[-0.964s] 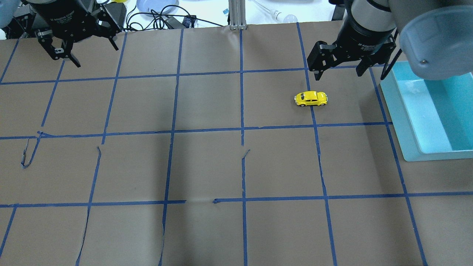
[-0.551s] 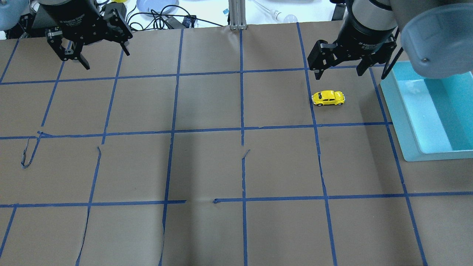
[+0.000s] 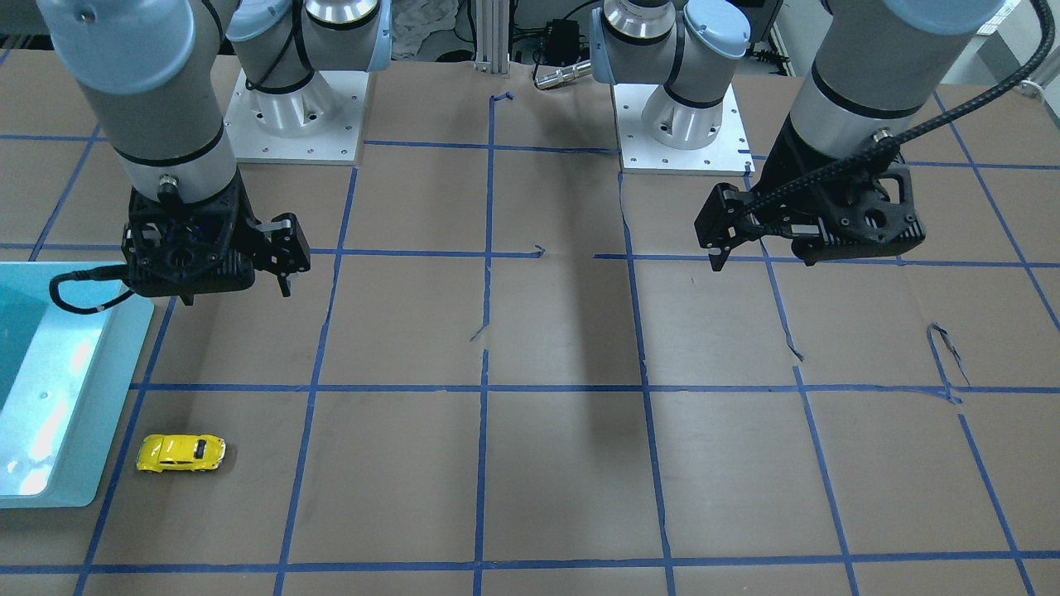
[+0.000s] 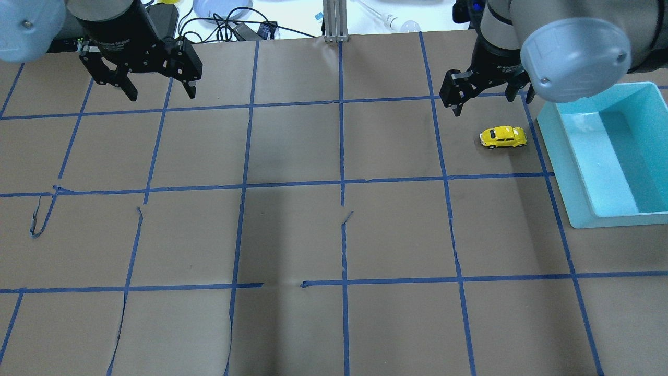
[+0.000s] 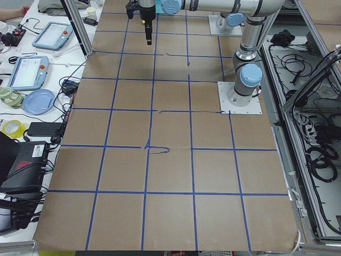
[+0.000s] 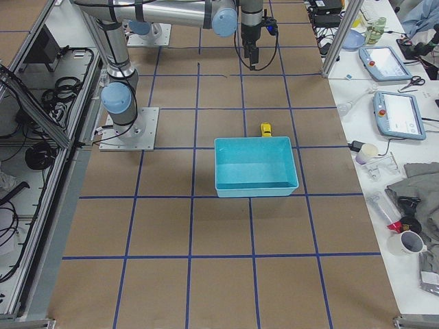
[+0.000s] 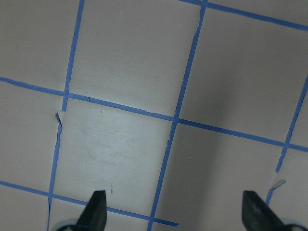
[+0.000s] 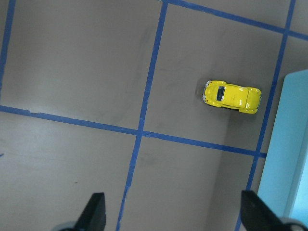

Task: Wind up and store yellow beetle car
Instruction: 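Lower the right gripper onto the stopped yellow car and grasp it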

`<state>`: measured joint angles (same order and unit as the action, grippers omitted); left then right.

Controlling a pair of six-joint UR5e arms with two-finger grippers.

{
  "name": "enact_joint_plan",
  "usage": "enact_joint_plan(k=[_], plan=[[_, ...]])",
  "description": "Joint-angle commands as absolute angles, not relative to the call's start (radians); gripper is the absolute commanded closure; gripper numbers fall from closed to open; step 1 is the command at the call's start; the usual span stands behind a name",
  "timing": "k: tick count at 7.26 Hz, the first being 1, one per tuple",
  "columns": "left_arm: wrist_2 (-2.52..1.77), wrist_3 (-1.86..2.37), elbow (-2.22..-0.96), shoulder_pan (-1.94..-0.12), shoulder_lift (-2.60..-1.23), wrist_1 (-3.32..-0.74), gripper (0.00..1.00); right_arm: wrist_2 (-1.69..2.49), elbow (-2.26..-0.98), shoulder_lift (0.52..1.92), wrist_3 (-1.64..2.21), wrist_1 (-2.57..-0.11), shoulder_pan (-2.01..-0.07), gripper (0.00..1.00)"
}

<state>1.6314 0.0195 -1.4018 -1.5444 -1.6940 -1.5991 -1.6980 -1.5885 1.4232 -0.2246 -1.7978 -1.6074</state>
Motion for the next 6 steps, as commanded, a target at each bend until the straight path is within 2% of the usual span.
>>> enact_joint_plan(k=[1, 3, 6], plan=[[1.553, 0.003, -1.422, -1.546, -1.666, -1.598, 0.0, -1.7, -1.606, 1.379, -0.517, -1.812, -1.603, 0.0], [1.549, 0.008, -1.48, -1.555, -1.629, -1.597, 0.0, -1.677, -1.667, 1.362, -0.749, -1.815, -1.603, 0.0], [1.549, 0.003, -1.515, -1.555, -1.618, -1.58, 0.0, -1.598, -1.744, 1.301, -1.413, -1.891, -1.502, 0.0]])
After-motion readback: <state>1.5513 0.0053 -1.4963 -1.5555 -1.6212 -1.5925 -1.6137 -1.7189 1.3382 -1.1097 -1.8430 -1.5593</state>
